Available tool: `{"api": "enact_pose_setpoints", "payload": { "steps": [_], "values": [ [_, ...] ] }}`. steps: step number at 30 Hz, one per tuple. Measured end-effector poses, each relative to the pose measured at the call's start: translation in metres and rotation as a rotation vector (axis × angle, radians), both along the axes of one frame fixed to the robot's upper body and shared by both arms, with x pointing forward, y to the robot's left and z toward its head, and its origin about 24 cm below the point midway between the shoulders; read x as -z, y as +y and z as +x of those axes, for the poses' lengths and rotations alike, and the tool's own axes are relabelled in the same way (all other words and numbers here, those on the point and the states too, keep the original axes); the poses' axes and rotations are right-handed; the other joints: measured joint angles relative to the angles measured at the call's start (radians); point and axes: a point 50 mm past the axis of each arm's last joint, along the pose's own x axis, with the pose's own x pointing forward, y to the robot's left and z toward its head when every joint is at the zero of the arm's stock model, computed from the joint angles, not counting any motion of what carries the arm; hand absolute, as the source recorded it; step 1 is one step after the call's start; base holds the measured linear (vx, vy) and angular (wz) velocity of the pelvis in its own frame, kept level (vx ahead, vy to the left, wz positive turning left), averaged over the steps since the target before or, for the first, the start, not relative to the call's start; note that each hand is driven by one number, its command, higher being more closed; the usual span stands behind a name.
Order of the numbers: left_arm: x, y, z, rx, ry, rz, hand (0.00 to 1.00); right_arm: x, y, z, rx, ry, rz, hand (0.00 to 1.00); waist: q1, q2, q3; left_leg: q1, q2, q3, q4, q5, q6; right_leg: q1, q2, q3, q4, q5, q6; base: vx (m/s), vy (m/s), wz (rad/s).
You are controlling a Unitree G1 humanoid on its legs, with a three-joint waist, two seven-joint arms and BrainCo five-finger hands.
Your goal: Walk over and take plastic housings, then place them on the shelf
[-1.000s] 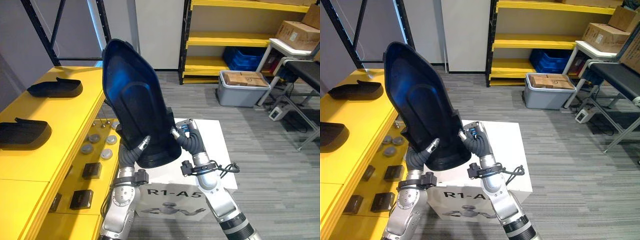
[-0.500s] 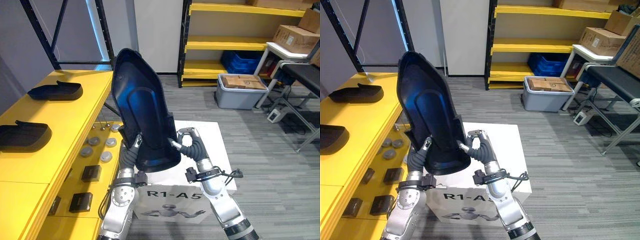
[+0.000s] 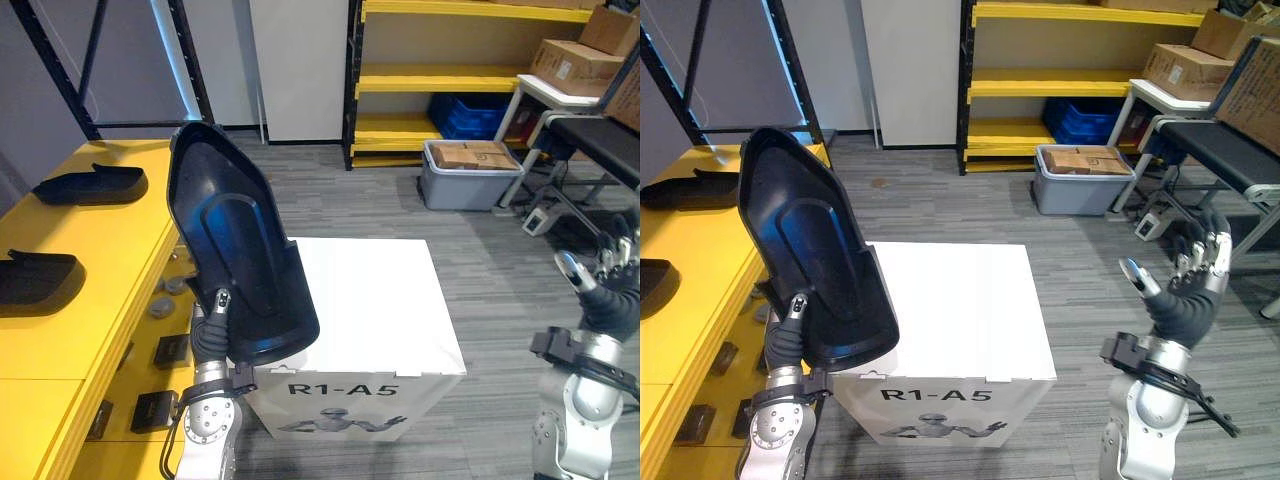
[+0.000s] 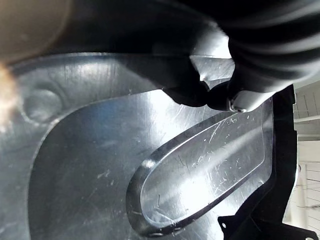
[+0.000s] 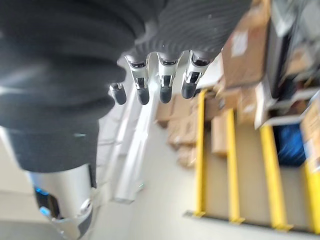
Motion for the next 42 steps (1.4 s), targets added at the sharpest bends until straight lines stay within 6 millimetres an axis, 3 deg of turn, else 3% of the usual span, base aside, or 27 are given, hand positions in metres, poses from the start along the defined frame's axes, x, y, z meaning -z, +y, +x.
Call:
{"api": "enact_pose_setpoints", "payload": {
  "steps": [4, 5, 7, 9, 10, 12, 14, 15, 19, 22, 25, 32, 37, 38, 39, 40, 41, 42],
  "values": [
    [-0.002, 0.005, -0.005, -0.011, -0.006, 0.011, 1.00, 0.055, -0.025, -0.019, 0.114, 0.234, 0.097, 0.00, -0.012, 0.002, 0.001, -0.008, -0.001, 0.003, 0.002, -0.002, 0.001, -0.009, -0.001, 0.003, 0.002, -0.001, 0.002, 0.00, 0.003, -0.02],
    [-0.001, 0.006, -0.007, -0.011, 0.001, 0.012, 1.00, 0.085, -0.033, -0.034, 0.162, 0.371, 0.139, 0.00, -0.014, 0.004, 0.003, -0.008, -0.001, 0.004, 0.005, -0.007, 0.002, -0.009, -0.002, 0.004, 0.003, -0.003, 0.003, 0.00, 0.000, 0.00],
    [0.001, 0.006, -0.009, -0.012, 0.009, 0.013, 1.00, 0.107, -0.035, -0.044, 0.182, 0.473, 0.170, 0.00, -0.016, 0.006, 0.003, -0.008, -0.001, 0.005, 0.009, -0.009, 0.003, -0.008, -0.002, 0.005, 0.004, -0.004, 0.004, 0.00, 0.000, 0.00],
    [0.005, 0.006, -0.014, 0.003, 0.029, 0.011, 1.00, 0.148, -0.035, -0.067, 0.199, 0.680, 0.244, 0.00, -0.020, 0.011, 0.007, -0.008, -0.002, 0.006, 0.016, -0.016, 0.003, -0.009, -0.004, 0.007, 0.015, -0.011, 0.005, 0.00, 0.000, 0.00],
    [0.006, 0.006, -0.014, 0.007, 0.032, 0.011, 1.00, 0.157, -0.034, -0.073, 0.200, 0.724, 0.264, 0.00, -0.020, 0.013, 0.008, -0.007, -0.002, 0.006, 0.017, -0.017, 0.004, -0.011, -0.005, 0.007, 0.020, -0.014, 0.005, 0.00, 0.000, 0.00],
    [0.008, 0.005, -0.017, 0.024, 0.040, 0.015, 1.00, 0.189, -0.028, -0.097, 0.206, 0.873, 0.354, 0.00, -0.022, 0.020, 0.011, -0.006, -0.002, 0.007, 0.023, -0.023, 0.004, -0.011, -0.007, 0.010, 0.031, -0.020, 0.005, 0.00, 0.000, 0.00],
    [0.009, 0.004, -0.018, 0.037, 0.043, 0.014, 1.00, 0.206, -0.020, -0.111, 0.192, 0.965, 0.402, 0.00, -0.021, 0.022, 0.012, -0.003, -0.001, 0.008, 0.024, -0.027, 0.003, -0.011, -0.007, 0.012, 0.043, -0.029, 0.006, 0.00, 0.000, 0.00],
    [0.009, 0.000, -0.019, 0.055, 0.045, 0.009, 1.00, 0.222, -0.006, -0.122, 0.137, 1.060, 0.438, 0.00, -0.020, 0.022, 0.012, -0.001, -0.001, 0.008, 0.027, -0.029, 0.002, -0.012, -0.007, 0.012, 0.055, -0.037, 0.004, 0.00, 0.000, 0.00],
    [0.011, -0.009, -0.019, 0.106, 0.052, 0.002, 1.00, 0.249, 0.037, -0.135, -0.046, 1.231, 0.487, 0.00, -0.019, 0.023, 0.013, 0.014, 0.001, 0.007, 0.025, -0.030, 0.001, -0.007, -0.010, 0.010, 0.076, -0.051, 0.004, 0.00, 0.000, 0.00],
    [0.012, -0.015, -0.018, 0.149, 0.055, 0.004, 1.00, 0.259, 0.058, -0.134, -0.160, 1.309, 0.478, 0.00, -0.016, 0.023, 0.014, 0.026, 0.000, 0.004, 0.025, -0.030, 0.001, 0.002, -0.010, 0.006, 0.078, -0.052, 0.004, 0.00, 0.000, 0.02],
    [0.013, -0.017, -0.018, 0.164, 0.060, 0.005, 1.00, 0.261, 0.065, -0.133, -0.217, 1.345, 0.443, 0.00, -0.011, 0.024, 0.014, 0.035, -0.003, -0.013, 0.025, -0.029, 0.002, 0.023, -0.013, -0.009, 0.078, -0.056, 0.006, -0.03, -0.005, 0.14],
    [0.018, -0.017, -0.018, 0.174, 0.084, 0.018, 1.00, 0.266, 0.072, -0.127, -0.278, 1.405, 0.398, 0.00, 0.012, 0.011, 0.022, 0.019, -0.012, -0.098, 0.028, -0.009, 0.000, 0.043, -0.022, -0.089, 0.099, -0.078, 0.008, -0.03, -0.018, 0.35],
    [0.009, -0.031, -0.013, 0.225, 0.039, 0.002, 1.00, 0.265, 0.070, -0.114, -0.293, 1.402, 0.351, 0.00, 0.058, 0.001, 0.065, -0.085, -0.040, -0.227, 0.081, 0.016, -0.010, 0.006, -0.055, -0.239, 0.191, -0.132, -0.001, -0.05, -0.039, 0.98],
    [0.005, -0.033, -0.012, 0.227, 0.018, -0.004, 1.00, 0.265, 0.069, -0.107, -0.291, 1.396, 0.345, 0.00, 0.064, 0.002, 0.072, -0.101, -0.029, -0.184, 0.068, 0.002, 0.039, 0.009, -0.064, -0.305, 0.191, -0.130, -0.005, -0.04, -0.037, 1.39],
    [-0.001, -0.036, -0.009, 0.243, -0.011, -0.005, 1.00, 0.264, 0.069, -0.103, -0.290, 1.390, 0.332, 0.00, 0.049, -0.018, 0.080, -0.136, -0.001, -0.017, 0.099, -0.033, 0.085, 0.014, -0.090, -0.372, 0.188, -0.130, -0.005, -0.03, -0.025, 1.79],
    [-0.007, -0.043, -0.003, 0.269, -0.042, -0.015, 1.00, 0.263, 0.066, -0.103, -0.282, 1.395, 0.319, 0.00, 0.043, -0.017, 0.085, -0.192, 0.043, 0.154, 0.206, -0.070, 0.083, 0.014, -0.106, -0.431, 0.196, -0.130, -0.005, -0.01, 0.000, 1.67],
    [-0.010, -0.047, -0.001, 0.284, -0.061, -0.023, 1.00, 0.263, 0.063, -0.103, -0.277, 1.398, 0.309, 0.00, 0.043, -0.014, 0.087, -0.221, 0.075, 0.253, 0.274, -0.093, 0.086, 0.016, -0.114, -0.463, 0.199, -0.130, -0.005, 0.03, 0.059, 1.70],
    [-0.017, -0.058, 0.005, 0.325, -0.099, -0.046, 1.00, 0.261, 0.059, -0.101, -0.266, 1.397, 0.291, 0.00, 0.036, 0.000, 0.088, -0.238, 0.146, 0.440, 0.396, -0.106, 0.118, 0.042, -0.123, -0.539, 0.217, -0.132, -0.003, 0.10, 0.087, 1.40]
  ]
}}
